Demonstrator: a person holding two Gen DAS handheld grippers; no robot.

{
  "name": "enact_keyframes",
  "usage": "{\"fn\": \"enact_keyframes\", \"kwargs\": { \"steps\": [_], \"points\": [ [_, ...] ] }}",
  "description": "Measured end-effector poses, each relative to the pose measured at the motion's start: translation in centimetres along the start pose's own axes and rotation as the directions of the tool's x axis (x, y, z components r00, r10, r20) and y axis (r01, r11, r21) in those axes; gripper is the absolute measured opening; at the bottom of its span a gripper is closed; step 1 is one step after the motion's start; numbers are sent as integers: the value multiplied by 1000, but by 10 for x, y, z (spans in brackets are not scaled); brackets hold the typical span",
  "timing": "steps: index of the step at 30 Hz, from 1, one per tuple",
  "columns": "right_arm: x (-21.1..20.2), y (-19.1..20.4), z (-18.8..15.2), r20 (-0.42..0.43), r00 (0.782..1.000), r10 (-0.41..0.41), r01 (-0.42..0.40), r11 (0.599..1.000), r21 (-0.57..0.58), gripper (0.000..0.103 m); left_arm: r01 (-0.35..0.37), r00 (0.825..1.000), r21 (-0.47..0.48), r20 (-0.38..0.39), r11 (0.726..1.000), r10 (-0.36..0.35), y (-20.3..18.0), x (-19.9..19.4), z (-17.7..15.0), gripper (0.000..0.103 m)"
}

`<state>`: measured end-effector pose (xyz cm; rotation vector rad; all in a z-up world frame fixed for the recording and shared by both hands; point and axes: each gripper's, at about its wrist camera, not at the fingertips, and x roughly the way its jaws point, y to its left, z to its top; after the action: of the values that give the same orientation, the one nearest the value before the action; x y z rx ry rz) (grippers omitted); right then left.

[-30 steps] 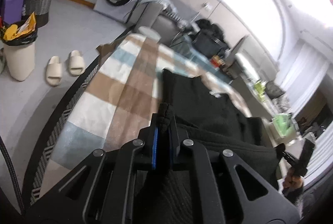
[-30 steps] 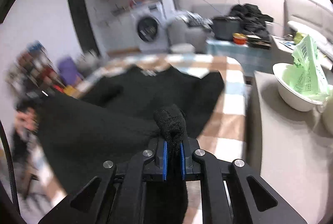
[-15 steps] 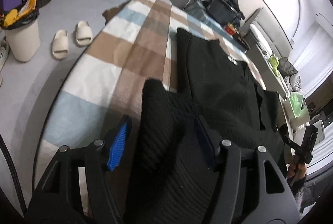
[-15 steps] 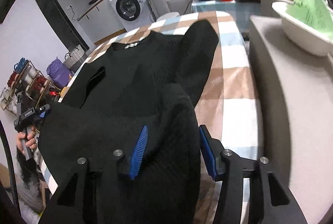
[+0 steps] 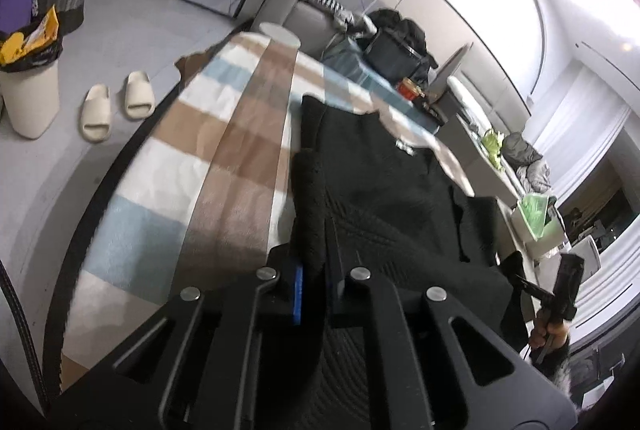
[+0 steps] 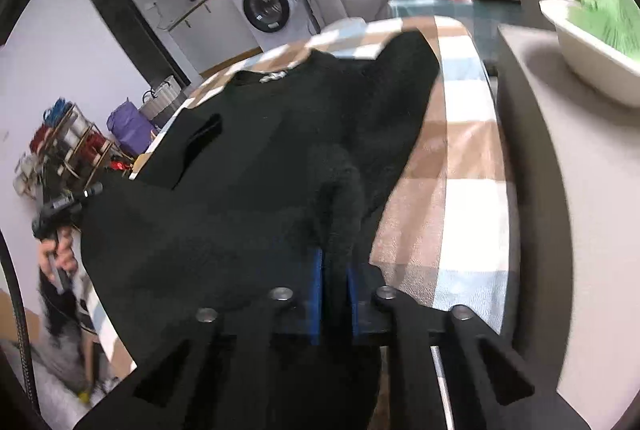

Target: Fold small clothes

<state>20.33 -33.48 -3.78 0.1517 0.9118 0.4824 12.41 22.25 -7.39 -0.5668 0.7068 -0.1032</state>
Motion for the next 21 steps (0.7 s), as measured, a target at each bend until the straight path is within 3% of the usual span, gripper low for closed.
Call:
{"fn": "enact_keyframes", "kwargs": {
  "steps": [5,11,16,18,19,20,21],
  "points": [
    [-34,20,4,152,988,-7,15,999,-48,9,37,997,3,75,999,-38,-10,-13,14,4],
    [-56,21,27,289,953,-89,79,996,46,9,34,989,-41,143,999,-28,-15,0,47,4],
    [-25,15,48,243,949,-201,173,976,133,9,-120,988,-24,95,992,122,-20,44,63,5],
    [-8,12,51,191,944,-269,241,958,157,20,-171,984,-25,51,985,172,-17,56,63,5],
    [0,10,52,150,939,-310,286,944,162,26,-174,984,-30,27,984,175,-13,57,61,10],
    [1,7,51,133,938,-319,295,940,171,26,-183,983,-32,16,983,184,-10,54,58,13],
    [-1,4,48,128,946,-298,273,944,183,28,-193,981,-29,13,981,194,-7,51,54,23]
  ]
}}
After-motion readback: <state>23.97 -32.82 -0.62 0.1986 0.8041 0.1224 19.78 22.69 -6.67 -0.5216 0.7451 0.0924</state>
